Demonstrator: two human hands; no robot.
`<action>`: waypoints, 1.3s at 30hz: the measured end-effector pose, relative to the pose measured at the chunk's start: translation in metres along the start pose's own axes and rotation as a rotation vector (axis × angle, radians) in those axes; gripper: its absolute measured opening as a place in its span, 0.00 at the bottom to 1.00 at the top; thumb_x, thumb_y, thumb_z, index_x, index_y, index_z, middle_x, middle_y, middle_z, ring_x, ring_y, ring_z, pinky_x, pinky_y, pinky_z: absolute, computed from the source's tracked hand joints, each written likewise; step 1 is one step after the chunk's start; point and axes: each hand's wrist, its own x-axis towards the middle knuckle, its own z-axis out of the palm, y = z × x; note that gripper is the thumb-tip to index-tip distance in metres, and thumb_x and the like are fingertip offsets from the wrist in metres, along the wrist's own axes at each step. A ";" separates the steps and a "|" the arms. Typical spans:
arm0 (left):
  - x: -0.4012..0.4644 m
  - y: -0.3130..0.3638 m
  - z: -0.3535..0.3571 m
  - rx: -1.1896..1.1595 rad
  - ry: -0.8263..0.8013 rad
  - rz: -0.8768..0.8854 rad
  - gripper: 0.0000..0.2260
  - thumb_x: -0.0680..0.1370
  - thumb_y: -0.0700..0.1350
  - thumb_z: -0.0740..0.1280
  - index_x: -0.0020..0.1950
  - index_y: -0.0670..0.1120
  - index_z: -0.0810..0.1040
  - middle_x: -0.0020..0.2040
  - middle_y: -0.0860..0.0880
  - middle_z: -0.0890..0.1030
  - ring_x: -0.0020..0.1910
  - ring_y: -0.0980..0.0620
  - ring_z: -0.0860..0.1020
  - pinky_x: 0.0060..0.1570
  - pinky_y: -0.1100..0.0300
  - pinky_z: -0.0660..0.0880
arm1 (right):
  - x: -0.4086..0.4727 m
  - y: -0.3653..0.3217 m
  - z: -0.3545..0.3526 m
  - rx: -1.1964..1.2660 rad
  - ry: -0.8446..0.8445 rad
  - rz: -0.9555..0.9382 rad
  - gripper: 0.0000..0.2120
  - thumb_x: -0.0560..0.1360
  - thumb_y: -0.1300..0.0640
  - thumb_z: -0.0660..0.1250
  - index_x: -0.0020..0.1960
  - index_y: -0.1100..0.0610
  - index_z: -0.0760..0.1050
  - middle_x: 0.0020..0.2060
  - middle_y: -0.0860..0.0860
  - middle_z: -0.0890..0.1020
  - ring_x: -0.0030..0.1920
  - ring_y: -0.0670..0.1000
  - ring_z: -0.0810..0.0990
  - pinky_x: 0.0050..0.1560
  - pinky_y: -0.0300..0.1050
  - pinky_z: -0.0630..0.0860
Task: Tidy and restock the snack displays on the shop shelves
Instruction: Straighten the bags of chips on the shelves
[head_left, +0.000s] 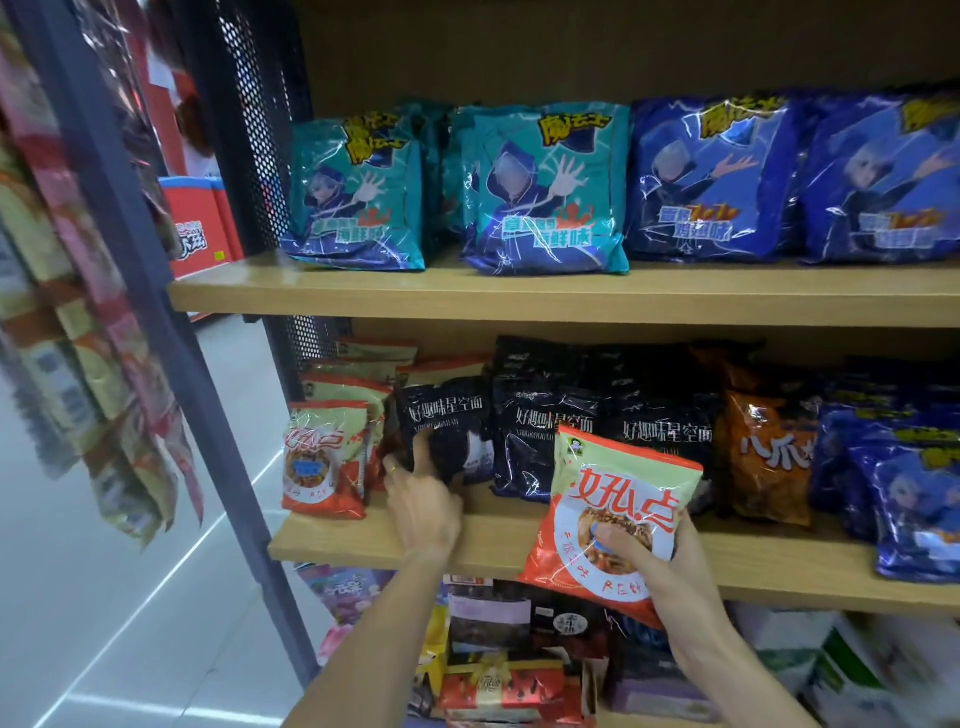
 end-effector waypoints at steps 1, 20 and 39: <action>-0.002 0.001 -0.005 -0.026 0.015 0.004 0.38 0.74 0.38 0.75 0.79 0.52 0.60 0.70 0.31 0.66 0.58 0.33 0.79 0.61 0.42 0.77 | 0.001 0.001 -0.002 0.003 0.012 0.004 0.31 0.62 0.55 0.80 0.62 0.52 0.75 0.51 0.50 0.87 0.52 0.52 0.86 0.60 0.58 0.79; -0.053 0.027 -0.020 -0.609 -0.097 0.306 0.21 0.78 0.43 0.75 0.68 0.55 0.76 0.61 0.61 0.71 0.61 0.56 0.78 0.63 0.49 0.79 | 0.016 -0.035 -0.025 0.094 0.057 0.016 0.26 0.64 0.56 0.81 0.60 0.55 0.79 0.50 0.54 0.87 0.50 0.56 0.87 0.45 0.49 0.83; -0.047 -0.045 -0.044 -0.641 0.221 0.010 0.21 0.82 0.32 0.64 0.69 0.55 0.72 0.66 0.60 0.72 0.67 0.53 0.75 0.66 0.46 0.77 | 0.041 -0.005 0.121 -0.026 -0.177 0.028 0.21 0.68 0.58 0.81 0.58 0.57 0.79 0.49 0.51 0.87 0.51 0.52 0.87 0.53 0.49 0.82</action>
